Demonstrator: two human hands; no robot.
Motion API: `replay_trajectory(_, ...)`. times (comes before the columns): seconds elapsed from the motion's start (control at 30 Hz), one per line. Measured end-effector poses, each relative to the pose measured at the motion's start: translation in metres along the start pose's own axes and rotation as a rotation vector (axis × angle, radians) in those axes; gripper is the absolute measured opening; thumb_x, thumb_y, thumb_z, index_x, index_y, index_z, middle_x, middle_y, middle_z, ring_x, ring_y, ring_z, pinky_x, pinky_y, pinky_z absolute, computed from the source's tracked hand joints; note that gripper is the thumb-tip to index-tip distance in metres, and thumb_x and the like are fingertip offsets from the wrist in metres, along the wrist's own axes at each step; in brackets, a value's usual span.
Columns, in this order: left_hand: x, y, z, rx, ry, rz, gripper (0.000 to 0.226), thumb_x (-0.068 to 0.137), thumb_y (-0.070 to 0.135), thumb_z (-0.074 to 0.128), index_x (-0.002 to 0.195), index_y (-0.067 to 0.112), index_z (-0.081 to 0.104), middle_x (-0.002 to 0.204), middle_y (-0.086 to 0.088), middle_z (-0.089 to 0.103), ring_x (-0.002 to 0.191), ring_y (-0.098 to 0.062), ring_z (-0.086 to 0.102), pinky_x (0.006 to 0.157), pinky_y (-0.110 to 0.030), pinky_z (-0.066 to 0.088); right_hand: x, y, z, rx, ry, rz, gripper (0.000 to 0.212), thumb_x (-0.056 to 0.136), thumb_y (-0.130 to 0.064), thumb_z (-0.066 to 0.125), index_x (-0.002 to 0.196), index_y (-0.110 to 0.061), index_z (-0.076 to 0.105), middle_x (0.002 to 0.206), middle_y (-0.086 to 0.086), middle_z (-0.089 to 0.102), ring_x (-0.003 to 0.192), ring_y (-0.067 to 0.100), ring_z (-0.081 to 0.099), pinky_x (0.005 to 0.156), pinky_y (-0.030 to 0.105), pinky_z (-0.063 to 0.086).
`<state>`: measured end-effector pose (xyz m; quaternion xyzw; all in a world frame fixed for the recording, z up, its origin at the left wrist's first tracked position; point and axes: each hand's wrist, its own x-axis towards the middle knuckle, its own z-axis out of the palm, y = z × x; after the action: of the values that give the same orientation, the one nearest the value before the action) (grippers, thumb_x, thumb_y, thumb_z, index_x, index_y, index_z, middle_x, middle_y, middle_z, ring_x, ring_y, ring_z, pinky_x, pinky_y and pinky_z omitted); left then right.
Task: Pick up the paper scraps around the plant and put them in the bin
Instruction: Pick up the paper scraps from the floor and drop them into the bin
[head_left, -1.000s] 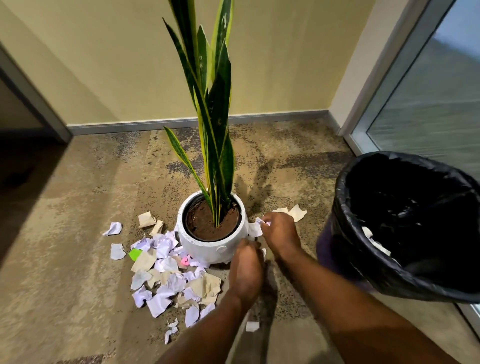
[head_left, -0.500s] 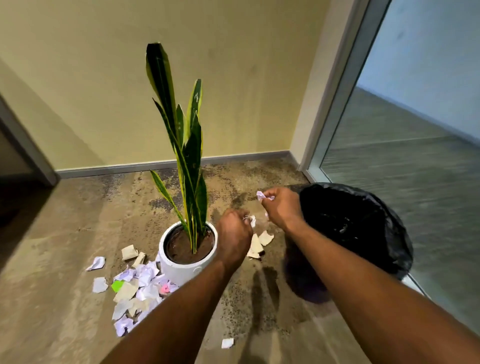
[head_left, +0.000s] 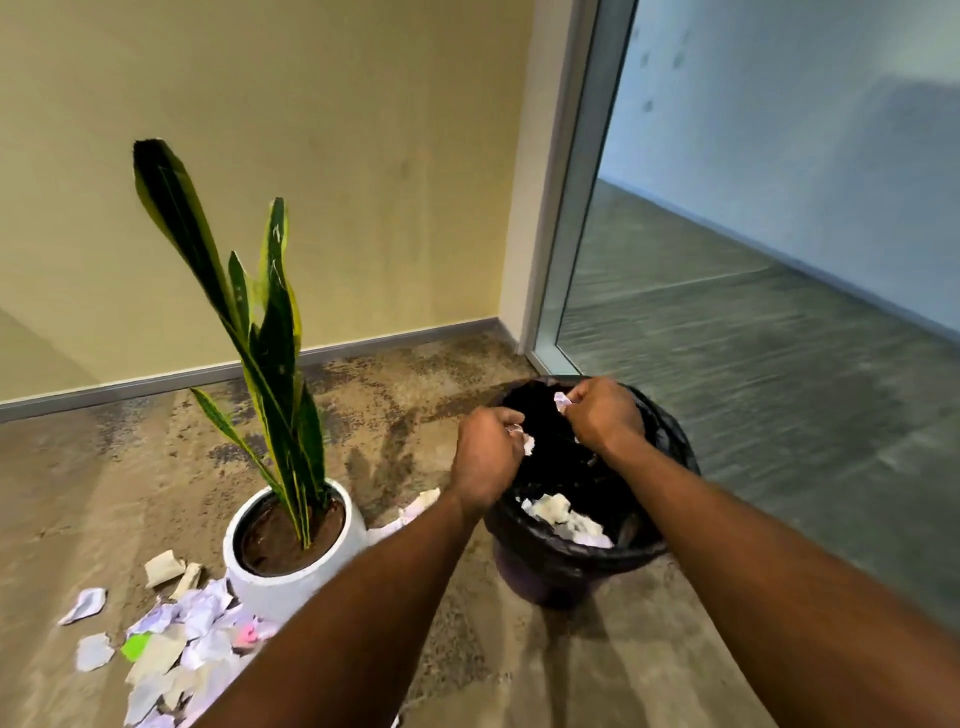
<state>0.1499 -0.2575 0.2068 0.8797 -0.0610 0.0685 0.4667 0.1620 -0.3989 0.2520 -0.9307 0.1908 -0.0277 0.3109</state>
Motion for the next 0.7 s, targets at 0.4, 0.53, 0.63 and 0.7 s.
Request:
replay_trajectory(0.4, 0.011, -0.003, 0.029, -0.016, -0.094, -0.026, 0.019, 0.096, 0.013, 0.057, 0.104, 0.01, 0.074, 0.097, -0.003, 0.075, 0.086, -0.015, 0.07, 0.083, -0.036, 0.058, 0.01, 0.024, 0.0, 0.047, 0.038, 0.047, 0.019, 0.086, -0.016, 0.062, 0.07, -0.007, 0.068, 0.069, 0.008, 0.068, 0.064, 0.024, 0.063, 0.06, 0.027, 0.048)
replay_trajectory(0.53, 0.01, -0.004, 0.033, -0.007, -0.108, -0.054, 0.02, 0.097, 0.016, 0.056, 0.107, 0.014, 0.073, 0.091, -0.002, 0.075, 0.077, -0.015, 0.069, 0.079, -0.036, 0.059, 0.012, 0.028, 0.003, 0.054, 0.034, 0.026, 0.029, 0.084, -0.009, 0.061, 0.056, -0.011, 0.059, 0.058, 0.005, 0.06, 0.053, 0.02, 0.054, 0.053, 0.023, 0.041)
replay_trajectory(0.63, 0.01, -0.004, 0.034, 0.015, -0.111, -0.058, 0.019, 0.096, 0.013, 0.057, 0.104, 0.018, 0.073, 0.089, 0.0, 0.075, 0.065, -0.01, 0.064, 0.067, -0.03, 0.059, 0.013, 0.031, 0.004, 0.021, 0.02, 0.012, 0.029, 0.084, -0.009, 0.06, 0.055, -0.011, 0.057, 0.056, 0.004, 0.058, 0.051, 0.019, 0.052, 0.051, 0.023, 0.039)
replay_trajectory(0.7, 0.01, -0.003, 0.035, 0.018, -0.101, -0.054, 0.019, 0.095, 0.01, 0.058, 0.099, 0.019, 0.074, 0.093, 0.003, 0.075, 0.067, -0.007, 0.065, 0.068, -0.029, 0.059, 0.014, 0.032, 0.004, 0.01, 0.003, 0.019, 0.025, 0.084, -0.01, 0.06, 0.06, -0.01, 0.061, 0.058, 0.005, 0.06, 0.054, 0.02, 0.055, 0.052, 0.024, 0.042)
